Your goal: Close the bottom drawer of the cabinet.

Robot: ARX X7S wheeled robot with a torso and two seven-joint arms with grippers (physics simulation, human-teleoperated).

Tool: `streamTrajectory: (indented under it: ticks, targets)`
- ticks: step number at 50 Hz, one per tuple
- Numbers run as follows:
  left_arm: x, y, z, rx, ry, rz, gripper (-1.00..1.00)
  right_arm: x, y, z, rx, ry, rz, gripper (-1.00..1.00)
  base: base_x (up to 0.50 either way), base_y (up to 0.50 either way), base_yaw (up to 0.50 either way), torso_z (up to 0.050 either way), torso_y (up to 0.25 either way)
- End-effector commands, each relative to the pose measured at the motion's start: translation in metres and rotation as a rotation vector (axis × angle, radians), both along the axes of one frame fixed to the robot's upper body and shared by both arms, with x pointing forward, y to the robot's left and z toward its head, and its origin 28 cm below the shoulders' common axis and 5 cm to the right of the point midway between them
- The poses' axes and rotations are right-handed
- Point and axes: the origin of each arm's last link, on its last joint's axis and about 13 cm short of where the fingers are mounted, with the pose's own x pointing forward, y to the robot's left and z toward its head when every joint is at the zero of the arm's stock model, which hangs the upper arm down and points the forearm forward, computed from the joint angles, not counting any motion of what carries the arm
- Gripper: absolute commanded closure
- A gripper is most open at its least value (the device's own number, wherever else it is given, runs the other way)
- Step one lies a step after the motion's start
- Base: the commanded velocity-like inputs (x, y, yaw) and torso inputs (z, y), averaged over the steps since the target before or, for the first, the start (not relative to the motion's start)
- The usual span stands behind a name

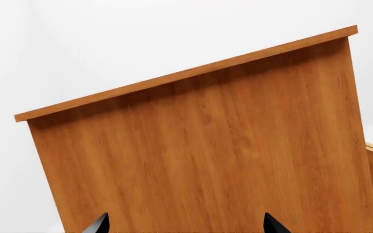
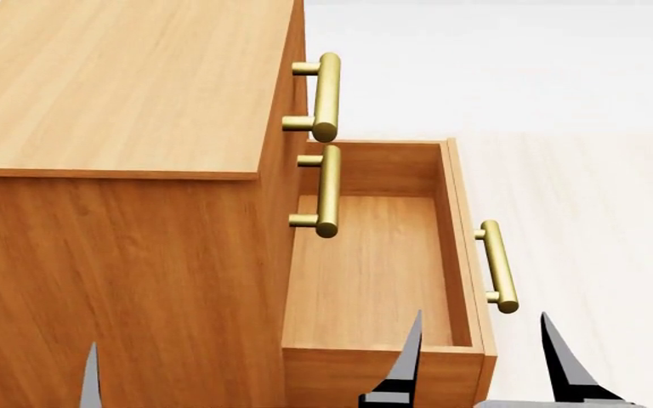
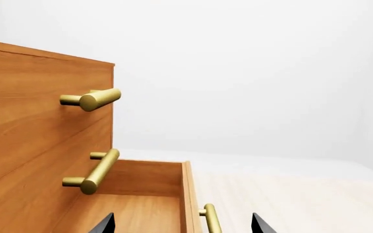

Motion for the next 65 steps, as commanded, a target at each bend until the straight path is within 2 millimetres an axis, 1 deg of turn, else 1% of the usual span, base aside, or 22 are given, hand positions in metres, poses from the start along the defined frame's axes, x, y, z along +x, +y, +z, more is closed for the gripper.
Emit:
streamTrajectory:
  ticks: [1,5,9,10,12,14,15,20,23,29,31,32,36,37,39,43,46,47,49,51,56,65]
  targets:
    - [0.000,0.000,-0.002,0.001,0.009,-0.006,-1.00,0.000,0.000,-0.001,-0.032,0.001,-0.019,-1.00,0.00,0.00,0.00,0.000,0.000]
    - [-0.001,-0.001,-0.002,0.000,0.010,-0.006,-1.00,-0.001,0.000,0.004,-0.043,-0.004,-0.022,-1.00,0.00,0.00,0.00,0.000,0.000]
    - [-0.001,0.000,-0.003,0.000,0.012,-0.005,-1.00,-0.005,-0.002,0.017,-0.062,-0.032,-0.043,-1.00,0.00,0.00,0.00,0.000,0.000]
    - [-0.001,0.000,-0.003,0.000,0.012,-0.005,-1.00,-0.005,-0.002,0.017,-0.062,-0.032,-0.043,-1.00,0.00,0.00,0.00,0.000,0.000]
    - [-0.002,0.000,-0.003,0.000,0.011,-0.003,-1.00,-0.010,-0.004,0.035,-0.055,-0.065,-0.035,-1.00,0.00,0.00,0.00,0.000,0.000]
    - [-0.002,0.000,-0.003,0.000,0.011,-0.004,-1.00,-0.013,-0.006,0.051,-0.100,-0.103,-0.047,-1.00,0.00,0.00,0.00,0.000,0.000]
    - [-0.002,0.000,-0.003,-0.001,0.012,-0.005,-1.00,-0.014,-0.007,0.057,-0.081,-0.117,-0.040,-1.00,0.00,0.00,0.00,0.000,0.000]
    - [-0.001,0.001,-0.004,-0.001,0.013,-0.003,-1.00,-0.011,-0.020,0.077,-0.086,-0.145,-0.068,-1.00,0.00,0.00,0.00,0.000,0.000]
    - [-0.001,0.001,-0.004,-0.001,0.013,-0.004,-1.00,-0.007,-0.026,0.079,-0.091,-0.136,-0.080,-1.00,0.00,0.00,0.00,0.000,0.000]
    - [-0.001,0.001,-0.005,-0.002,0.016,-0.001,-1.00,0.010,-0.048,0.062,-0.087,-0.092,-0.142,-1.00,0.00,0.00,0.00,0.000,0.000]
    - [-0.001,0.001,-0.005,-0.003,0.017,-0.001,-1.00,0.016,-0.055,0.054,-0.081,-0.072,-0.166,-1.00,0.00,0.00,0.00,0.000,0.000]
    - [-0.001,0.001,-0.005,0.000,0.016,0.001,-1.00,0.020,-0.061,0.046,-0.082,-0.060,-0.183,-1.00,0.00,0.00,0.00,0.000,0.000]
    - [-0.001,0.001,-0.005,-0.002,0.018,0.000,-1.00,0.024,-0.072,0.032,-0.049,-0.045,-0.207,-1.00,0.00,0.00,0.00,0.000,0.000]
    - [-0.001,0.001,-0.006,0.000,0.018,-0.001,-1.00,0.027,-0.075,0.023,-0.063,-0.015,-0.231,-1.00,0.00,0.00,0.00,0.000,0.000]
    - [-0.001,0.000,-0.005,0.001,0.017,-0.001,-1.00,0.029,-0.078,0.017,-0.069,-0.011,-0.233,-1.00,0.00,0.00,0.00,0.000,0.000]
    - [-0.001,0.001,-0.006,0.001,0.018,0.001,-1.00,0.035,-0.087,-0.012,-0.090,0.064,-0.278,-1.00,0.00,0.00,0.00,0.000,0.000]
    - [-0.001,0.001,-0.006,0.000,0.019,0.002,-1.00,0.037,-0.089,-0.029,-0.080,0.097,-0.284,-1.00,0.00,0.00,0.00,0.000,0.000]
    - [-0.001,0.001,-0.007,0.000,0.020,0.002,-1.00,0.038,-0.091,-0.039,-0.070,0.114,-0.279,-1.00,0.00,0.00,0.00,0.000,0.000]
    - [-0.002,0.001,-0.007,0.001,0.020,0.000,-1.00,0.040,-0.092,-0.050,-0.039,0.136,-0.263,-1.00,0.00,0.00,0.00,0.000,0.000]
    - [-0.002,0.000,-0.007,0.000,0.021,0.000,-1.00,0.042,-0.092,-0.063,-0.064,0.151,-0.244,-1.00,0.00,0.00,0.00,0.000,0.000]
    - [-0.002,0.000,-0.008,0.001,0.022,-0.001,-1.00,0.044,-0.090,-0.078,-0.079,0.193,-0.225,-1.00,0.00,0.00,0.00,0.000,0.000]
    - [-0.002,0.000,-0.009,0.001,0.024,-0.002,-1.00,0.049,-0.090,-0.098,-0.110,0.254,-0.161,-1.00,0.00,0.00,0.00,0.000,0.000]
